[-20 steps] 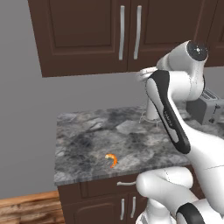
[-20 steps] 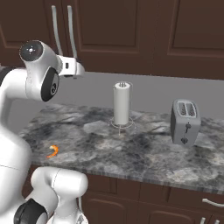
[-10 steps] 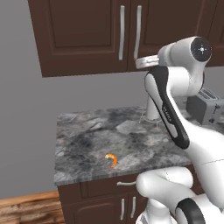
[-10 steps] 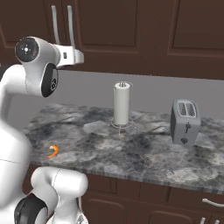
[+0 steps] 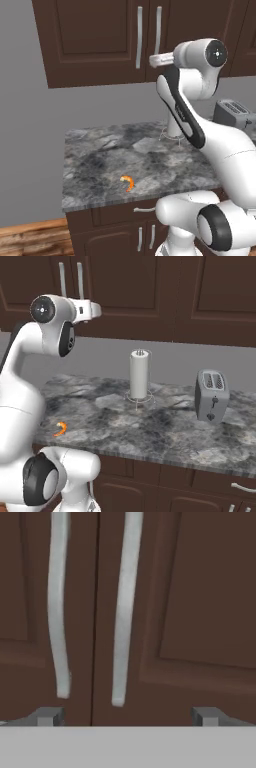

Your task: Retrieve the tupperware from the cabinet, then place the raw meat into the tupperware to avoid contamination.

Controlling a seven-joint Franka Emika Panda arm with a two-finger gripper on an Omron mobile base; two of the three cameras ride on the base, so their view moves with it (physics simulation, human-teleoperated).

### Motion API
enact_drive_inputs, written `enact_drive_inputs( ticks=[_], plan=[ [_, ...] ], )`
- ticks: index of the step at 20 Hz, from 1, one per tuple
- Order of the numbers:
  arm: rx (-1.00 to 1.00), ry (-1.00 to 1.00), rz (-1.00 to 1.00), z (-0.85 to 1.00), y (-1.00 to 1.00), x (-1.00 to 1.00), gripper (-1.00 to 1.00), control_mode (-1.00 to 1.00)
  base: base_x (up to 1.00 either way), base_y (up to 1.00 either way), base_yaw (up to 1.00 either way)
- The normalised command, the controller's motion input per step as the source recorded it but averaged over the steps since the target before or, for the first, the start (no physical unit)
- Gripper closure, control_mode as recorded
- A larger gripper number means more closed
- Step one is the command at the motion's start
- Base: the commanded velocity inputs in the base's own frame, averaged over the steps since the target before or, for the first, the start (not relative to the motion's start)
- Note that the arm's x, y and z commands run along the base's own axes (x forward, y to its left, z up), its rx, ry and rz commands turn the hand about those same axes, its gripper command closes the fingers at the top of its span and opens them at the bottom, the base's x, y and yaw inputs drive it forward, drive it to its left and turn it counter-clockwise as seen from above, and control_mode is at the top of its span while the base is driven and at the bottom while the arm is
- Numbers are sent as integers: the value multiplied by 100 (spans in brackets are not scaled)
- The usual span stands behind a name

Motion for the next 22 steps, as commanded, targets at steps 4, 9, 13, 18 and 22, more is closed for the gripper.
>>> enact_drive_inputs(
  ticks=[4,9,13,18,22],
  plan=[
    [0,-4,0,3,10,65,-100,-100,0,0,0],
    [1,0,0,0,6,67,-100,-100,0,0,0],
    [2,0,0,0,0,66,-100,-100,0,0,0],
    [3,0,0,-2,0,66,-100,-100,0,0,0],
    [1,1,0,-9,0,59,-100,-100,0,0,0]
  ],
)
